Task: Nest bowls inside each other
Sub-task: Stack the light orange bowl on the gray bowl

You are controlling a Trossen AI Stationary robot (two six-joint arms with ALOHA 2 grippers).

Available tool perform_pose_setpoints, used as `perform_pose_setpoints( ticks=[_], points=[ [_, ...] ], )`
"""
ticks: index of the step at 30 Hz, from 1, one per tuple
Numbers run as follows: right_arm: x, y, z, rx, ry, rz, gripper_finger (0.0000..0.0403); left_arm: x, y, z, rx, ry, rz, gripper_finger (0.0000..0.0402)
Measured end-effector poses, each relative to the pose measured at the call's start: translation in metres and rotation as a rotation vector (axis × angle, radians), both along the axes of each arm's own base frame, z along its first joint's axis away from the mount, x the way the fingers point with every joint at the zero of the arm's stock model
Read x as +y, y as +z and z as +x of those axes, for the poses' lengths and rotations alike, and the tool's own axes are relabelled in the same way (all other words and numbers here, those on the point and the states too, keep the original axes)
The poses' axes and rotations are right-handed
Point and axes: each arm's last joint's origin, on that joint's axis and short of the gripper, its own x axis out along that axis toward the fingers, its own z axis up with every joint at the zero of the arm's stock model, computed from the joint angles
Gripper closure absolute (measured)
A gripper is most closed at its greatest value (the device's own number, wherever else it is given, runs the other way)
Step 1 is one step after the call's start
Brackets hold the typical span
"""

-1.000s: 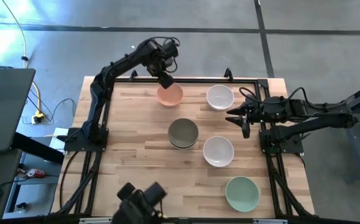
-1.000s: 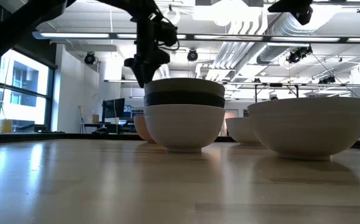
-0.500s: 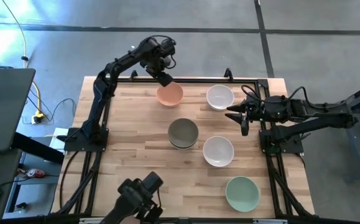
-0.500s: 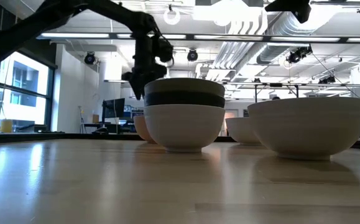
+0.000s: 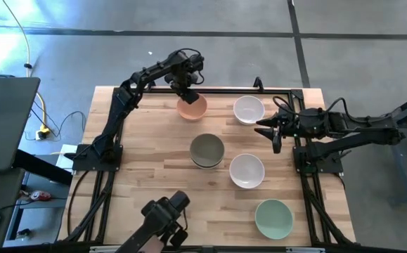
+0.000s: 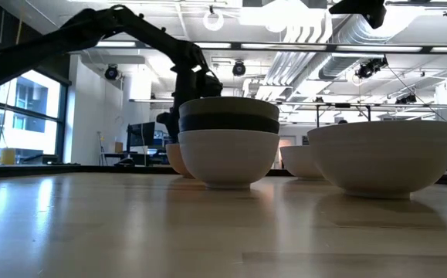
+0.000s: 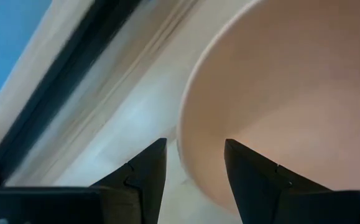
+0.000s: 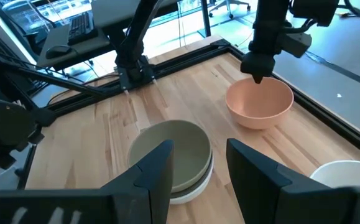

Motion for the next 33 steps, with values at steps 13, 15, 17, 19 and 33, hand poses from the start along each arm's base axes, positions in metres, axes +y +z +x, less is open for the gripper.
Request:
perform_pose_setpoints(
  ticks=[13,15,17,19,33],
  points=[
    [-0.009,0.0,0.0,0.001,-0.046,-0.003,0.0261,0.006,0.0,0.005,-0.06,-0.104,0.064,0.0273],
    [-0.01,0.0,0.0,0.002,-0.045,0.002,0.0261,0.007,0.0,0.006,-0.063,-0.138,0.067,0.0277],
    [-0.012,0.0,0.0,0.001,-0.047,0.006,0.0261,0.007,0.0,0.006,-0.064,-0.168,0.067,0.0279],
    [-0.013,0.0,0.0,0.001,-0.051,0.009,0.0261,0.007,0.0,0.006,-0.064,-0.192,0.078,0.0279],
    [-0.021,-0.001,0.009,0.0,-0.031,0.012,0.0261,0.006,-0.002,0.006,-0.052,-0.264,0.066,0.028]
  ],
)
